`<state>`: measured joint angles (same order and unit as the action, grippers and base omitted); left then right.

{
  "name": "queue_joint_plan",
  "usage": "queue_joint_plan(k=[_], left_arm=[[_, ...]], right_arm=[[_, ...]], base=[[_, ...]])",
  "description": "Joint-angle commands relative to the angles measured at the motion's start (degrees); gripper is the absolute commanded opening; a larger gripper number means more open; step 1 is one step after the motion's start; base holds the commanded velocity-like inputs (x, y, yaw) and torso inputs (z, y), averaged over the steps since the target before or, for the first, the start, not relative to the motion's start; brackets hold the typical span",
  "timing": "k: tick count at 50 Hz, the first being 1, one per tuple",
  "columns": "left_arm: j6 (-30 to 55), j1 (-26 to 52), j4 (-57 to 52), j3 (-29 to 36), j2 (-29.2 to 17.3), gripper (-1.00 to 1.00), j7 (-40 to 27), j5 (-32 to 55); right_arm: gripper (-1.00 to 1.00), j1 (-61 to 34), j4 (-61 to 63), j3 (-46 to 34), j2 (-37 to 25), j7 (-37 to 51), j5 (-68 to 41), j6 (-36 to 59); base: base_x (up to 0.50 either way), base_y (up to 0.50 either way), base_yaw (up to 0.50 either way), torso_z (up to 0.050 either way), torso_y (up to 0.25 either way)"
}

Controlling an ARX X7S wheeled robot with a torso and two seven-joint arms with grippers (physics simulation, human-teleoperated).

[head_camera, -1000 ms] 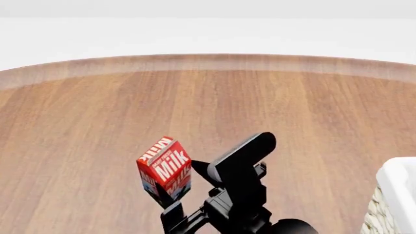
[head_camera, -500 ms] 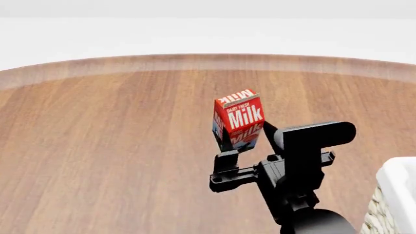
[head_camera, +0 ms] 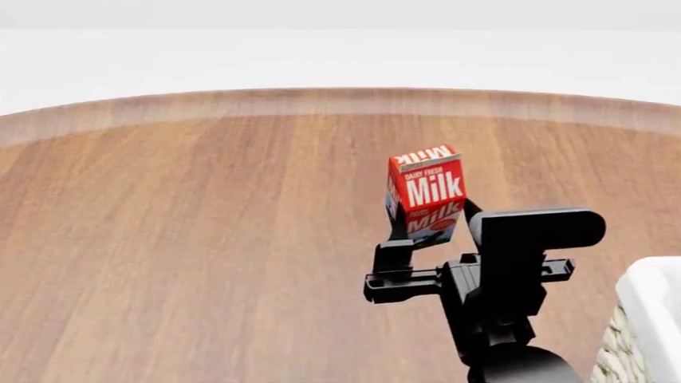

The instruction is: Pick the milk and place it in the basket.

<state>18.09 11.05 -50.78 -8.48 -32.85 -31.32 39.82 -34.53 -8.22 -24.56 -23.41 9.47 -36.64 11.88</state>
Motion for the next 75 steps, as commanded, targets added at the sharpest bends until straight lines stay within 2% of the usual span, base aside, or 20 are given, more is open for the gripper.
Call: queue_joint_plan(k=[1,8,16,21,28,37,44,54,64,75], left_arm=[[-0.21,-0.12,0.04,0.09,-0.13,1.00,-0.10,-0.02],[-0.33,-0.12,0.10,0.22,-0.19,1.00,-0.11,-0.02],[-0.62,-0.19,0.45,0.32,-0.15,1.00,-0.05,-0.09],[-0.78,-0.19,0.58,0.55,-0.06,1.00,-0.01,-0.20],[-0.79,-0.01,0.73,0.53,-0.22,1.00,-0.13,-0.13],[-0.92,-0.10,0.73,0.52,-0.30,1.00,-0.28,-0.07],[-0.91,0.03,0.78,0.62,-0.40,1.00,-0.43,-0.11],[-1.05,-0.01,0.72,0.71,-0.50,1.00,-0.56,-0.14],[-1.11,-0.03,0.63,0.84,-0.64,1.00,-0.71,-0.15],[-1.29,-0.18,0.56,0.72,-0.79,1.00,-0.84,0.16]], right_arm=[[-1.00,-1.04,0.74,0.58,0.40,-0.28,2.47,-0.90],[-1.00,-1.48,2.35,1.46,0.04,0.02,0.57,0.44],[-1.00,-7.61,14.71,1.71,-9.18,-0.79,-3.23,11.27],[-1.00,-10.49,20.14,4.86,-14.31,-0.09,-7.86,16.45],[-1.00,-16.26,20.60,6.76,-18.54,-0.96,-9.49,20.30],[-1.00,-24.68,22.39,9.62,-24.21,-2.72,-17.32,29.61],[-1.00,-25.99,23.79,11.14,-28.41,-4.30,-20.63,32.82],[-1.00,-20.18,25.54,17.86,-35.15,-2.69,-24.79,32.65],[-1.00,-7.96,26.01,28.65,-41.50,0.36,-27.45,29.84],[-1.00,2.70,24.39,37.51,-43.01,0.90,-28.00,28.59]], base=[[0.00,0.00,0.00,0.000,0.000],[0.00,0.00,0.00,0.000,0.003],[0.00,0.00,0.00,0.000,0.001],[0.00,0.00,0.00,0.000,0.002],[0.00,0.00,0.00,0.002,0.001],[0.00,0.00,0.00,0.000,0.001],[0.00,0.00,0.00,0.000,0.001],[0.00,0.00,0.00,0.000,0.002],[0.00,0.00,0.00,0.001,0.001],[0.00,0.00,0.00,0.000,0.001]])
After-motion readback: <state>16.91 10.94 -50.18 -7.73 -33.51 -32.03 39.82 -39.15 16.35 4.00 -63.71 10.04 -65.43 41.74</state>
